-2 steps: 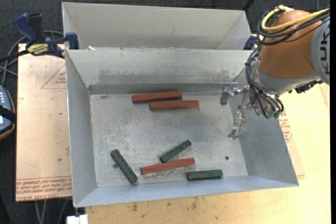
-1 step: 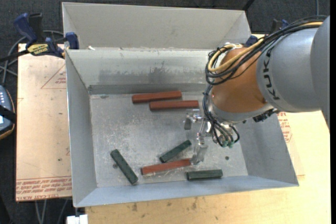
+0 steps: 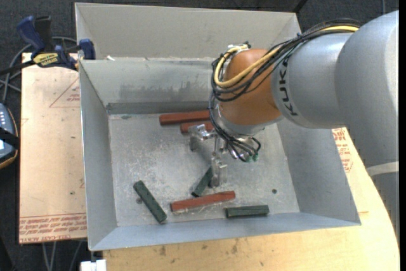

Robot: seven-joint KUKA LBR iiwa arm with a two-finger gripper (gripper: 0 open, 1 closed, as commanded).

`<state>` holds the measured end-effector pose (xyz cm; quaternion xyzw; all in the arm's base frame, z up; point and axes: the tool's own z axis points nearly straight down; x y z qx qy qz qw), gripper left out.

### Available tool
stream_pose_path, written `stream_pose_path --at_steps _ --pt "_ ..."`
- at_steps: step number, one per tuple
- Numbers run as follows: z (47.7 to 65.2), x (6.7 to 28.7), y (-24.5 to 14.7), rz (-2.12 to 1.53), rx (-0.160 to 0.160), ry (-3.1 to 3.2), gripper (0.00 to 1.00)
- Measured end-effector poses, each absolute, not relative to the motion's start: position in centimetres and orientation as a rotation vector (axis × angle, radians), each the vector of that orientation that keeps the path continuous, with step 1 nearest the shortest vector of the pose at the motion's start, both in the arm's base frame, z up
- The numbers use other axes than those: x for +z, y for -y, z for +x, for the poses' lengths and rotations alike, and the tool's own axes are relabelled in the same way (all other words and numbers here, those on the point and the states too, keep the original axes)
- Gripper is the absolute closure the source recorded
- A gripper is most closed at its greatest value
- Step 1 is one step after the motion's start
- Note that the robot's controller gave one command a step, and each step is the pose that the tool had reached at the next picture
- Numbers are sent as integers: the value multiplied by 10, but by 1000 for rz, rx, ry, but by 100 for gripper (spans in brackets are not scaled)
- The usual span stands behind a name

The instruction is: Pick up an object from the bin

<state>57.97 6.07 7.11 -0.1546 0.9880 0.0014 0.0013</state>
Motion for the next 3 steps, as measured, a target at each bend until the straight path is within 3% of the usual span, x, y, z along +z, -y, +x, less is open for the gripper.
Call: stream_pose_path --at_steps 1,2,3 --pt "580 72 -59 -484 2 -3102 100" --pt "590 72 -81 -564 0 -3085 100" --pt "546 238 -58 -949 -2 -2985 100"
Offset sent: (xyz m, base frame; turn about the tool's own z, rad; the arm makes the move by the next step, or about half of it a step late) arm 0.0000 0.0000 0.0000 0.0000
